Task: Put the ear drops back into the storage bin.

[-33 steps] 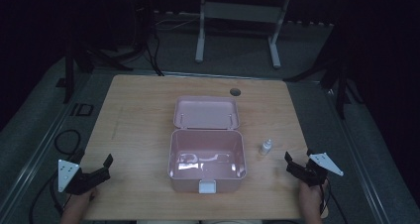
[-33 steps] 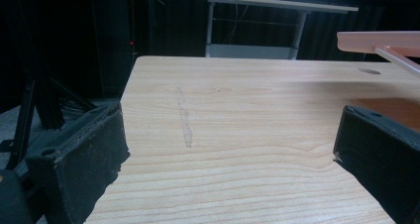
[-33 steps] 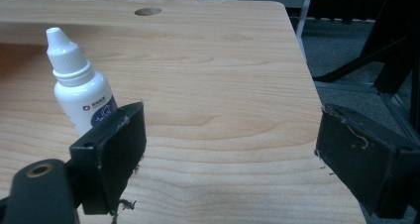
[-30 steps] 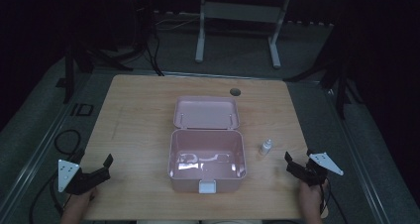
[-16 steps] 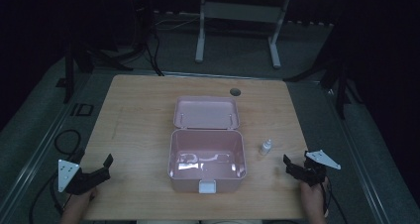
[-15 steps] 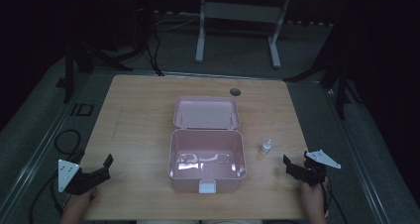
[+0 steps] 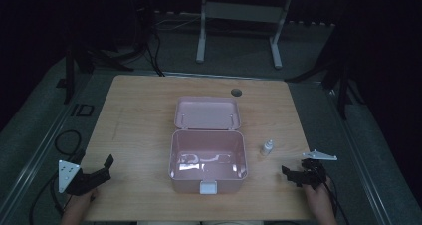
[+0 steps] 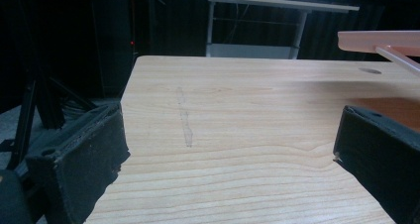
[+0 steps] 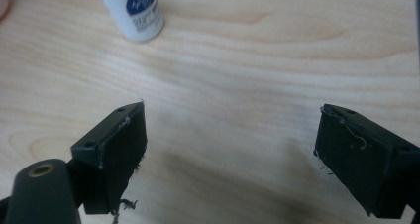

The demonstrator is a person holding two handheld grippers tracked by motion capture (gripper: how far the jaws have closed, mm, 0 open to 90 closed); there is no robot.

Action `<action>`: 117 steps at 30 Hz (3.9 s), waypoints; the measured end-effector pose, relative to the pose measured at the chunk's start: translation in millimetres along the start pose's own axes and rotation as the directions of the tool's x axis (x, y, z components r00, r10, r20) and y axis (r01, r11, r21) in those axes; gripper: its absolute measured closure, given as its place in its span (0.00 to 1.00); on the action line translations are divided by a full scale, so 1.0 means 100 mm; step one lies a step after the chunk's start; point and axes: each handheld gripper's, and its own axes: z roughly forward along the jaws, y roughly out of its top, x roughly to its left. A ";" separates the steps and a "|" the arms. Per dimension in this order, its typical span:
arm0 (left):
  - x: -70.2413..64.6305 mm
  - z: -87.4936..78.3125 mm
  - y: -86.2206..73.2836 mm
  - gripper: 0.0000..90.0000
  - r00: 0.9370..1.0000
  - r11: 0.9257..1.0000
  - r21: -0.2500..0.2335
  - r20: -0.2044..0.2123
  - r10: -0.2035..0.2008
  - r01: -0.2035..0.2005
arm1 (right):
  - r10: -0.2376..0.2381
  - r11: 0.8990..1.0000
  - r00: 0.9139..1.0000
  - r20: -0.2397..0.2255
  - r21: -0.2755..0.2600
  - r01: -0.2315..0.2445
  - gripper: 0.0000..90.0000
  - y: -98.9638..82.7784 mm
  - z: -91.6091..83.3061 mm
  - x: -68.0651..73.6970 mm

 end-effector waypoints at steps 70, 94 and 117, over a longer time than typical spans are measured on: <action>0.00 0.00 0.00 0.00 1.000 1.000 0.002 -0.001 -0.002 0.002 | -0.313 0.573 0.897 -0.312 0.691 0.440 0.14 0.60 -0.03 0.26; 0.00 0.00 0.00 0.00 1.000 1.000 0.002 0.002 -0.006 0.006 | -0.322 0.637 0.917 -0.235 0.663 0.394 0.22 1.22 0.32 0.39; 0.01 0.00 0.00 0.00 1.000 1.000 0.001 0.006 -0.005 0.005 | -0.258 0.684 0.944 -0.206 0.651 0.329 0.46 1.52 0.79 0.56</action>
